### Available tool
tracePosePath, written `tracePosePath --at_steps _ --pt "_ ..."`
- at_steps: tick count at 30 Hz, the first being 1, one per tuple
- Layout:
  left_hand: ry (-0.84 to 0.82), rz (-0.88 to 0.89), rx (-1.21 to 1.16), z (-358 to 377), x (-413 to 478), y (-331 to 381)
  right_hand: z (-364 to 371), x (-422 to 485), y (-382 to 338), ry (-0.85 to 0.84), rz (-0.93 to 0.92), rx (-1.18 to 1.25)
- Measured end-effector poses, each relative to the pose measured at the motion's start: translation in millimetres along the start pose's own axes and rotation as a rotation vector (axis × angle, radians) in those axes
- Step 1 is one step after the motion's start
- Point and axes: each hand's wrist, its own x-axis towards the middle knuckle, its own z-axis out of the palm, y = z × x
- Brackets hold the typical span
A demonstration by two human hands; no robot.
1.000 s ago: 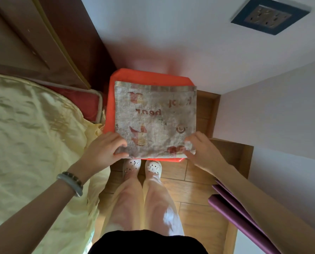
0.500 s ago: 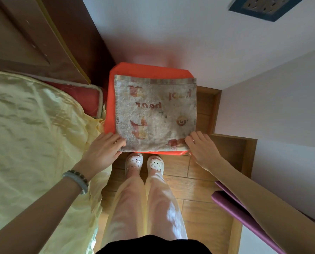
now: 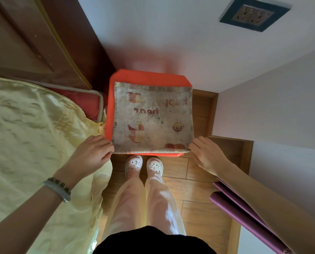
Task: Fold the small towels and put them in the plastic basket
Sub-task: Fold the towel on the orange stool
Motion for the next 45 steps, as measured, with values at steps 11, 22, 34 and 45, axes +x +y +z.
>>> tracePosePath --at_steps 11,22,34,45 --pt "-0.131 0.021 -0.215 -21 -46 5 -9 -31 -37 -0.234 0.311 0.461" --pt "0.166 -0.553 -0.726 -44 29 -21 -39 50 12 0.037 0.725 0.767" --pt "0.275 -0.741 -0.610 -18 92 -44 -17 105 33 0.146 0.921 0.675" --pt "0.268 -0.392 -0.240 -13 78 -7 -6 92 25 0.342 0.698 0.549"
